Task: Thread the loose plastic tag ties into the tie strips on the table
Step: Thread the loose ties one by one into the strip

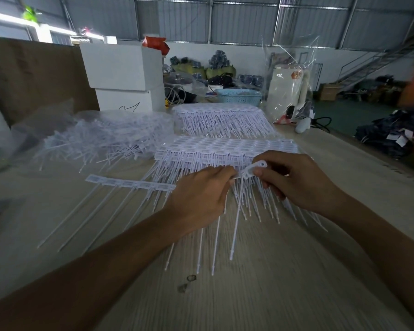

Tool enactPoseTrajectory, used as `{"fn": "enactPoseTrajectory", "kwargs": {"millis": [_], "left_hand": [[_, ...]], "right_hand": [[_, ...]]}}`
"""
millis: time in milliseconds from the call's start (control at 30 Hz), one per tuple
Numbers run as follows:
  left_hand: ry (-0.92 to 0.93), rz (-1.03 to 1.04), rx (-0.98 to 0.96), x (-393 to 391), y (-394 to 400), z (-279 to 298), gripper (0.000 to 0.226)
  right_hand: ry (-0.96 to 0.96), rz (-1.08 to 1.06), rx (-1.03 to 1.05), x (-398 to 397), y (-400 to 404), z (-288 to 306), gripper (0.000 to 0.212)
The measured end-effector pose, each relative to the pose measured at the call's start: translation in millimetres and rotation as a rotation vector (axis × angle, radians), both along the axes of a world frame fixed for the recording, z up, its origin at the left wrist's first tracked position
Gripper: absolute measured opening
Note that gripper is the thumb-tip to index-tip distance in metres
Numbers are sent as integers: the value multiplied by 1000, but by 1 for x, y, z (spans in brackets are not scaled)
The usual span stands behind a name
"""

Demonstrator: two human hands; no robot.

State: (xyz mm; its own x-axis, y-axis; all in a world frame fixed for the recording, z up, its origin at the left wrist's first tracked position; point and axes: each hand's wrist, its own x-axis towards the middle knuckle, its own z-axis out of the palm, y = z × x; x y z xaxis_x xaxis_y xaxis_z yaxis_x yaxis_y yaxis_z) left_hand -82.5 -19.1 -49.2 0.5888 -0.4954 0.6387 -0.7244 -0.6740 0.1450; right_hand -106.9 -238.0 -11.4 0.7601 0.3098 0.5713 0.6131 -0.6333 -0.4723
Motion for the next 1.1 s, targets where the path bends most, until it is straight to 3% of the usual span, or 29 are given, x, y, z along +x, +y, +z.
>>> {"fn": "enactPoseTrajectory", "kwargs": {"millis": [200, 333, 433, 567, 700, 833, 967, 1100], "left_hand": [[81, -9, -22, 3, -2, -4, 20], [85, -40, -64, 3, -4, -3, 16], [104, -55, -81, 3, -3, -2, 17], [65, -92, -90, -1, -3, -1, 20], [25, -102, -115, -6, -5, -1, 24], [63, -68, -154, -4, -1, 2, 22], [42, -46, -181, -6, 0, 3, 21], [117, -98, -184, -3, 0, 5, 21]], "right_hand": [[-137, 49, -144, -1, 4, 2, 12], [-80, 17, -62, 3, 0, -1, 12], [-84, -47, -110, 7, -3, -7, 24], [-202, -280, -154, 16, -17, -3, 17], [-35, -243, 40, 14, -34, 2, 30], [93, -170, -83, 10, -12, -1, 28], [187, -3, -76, 1, 14, -4, 22], [190, -4, -62, 0, 19, -7, 24]]}}
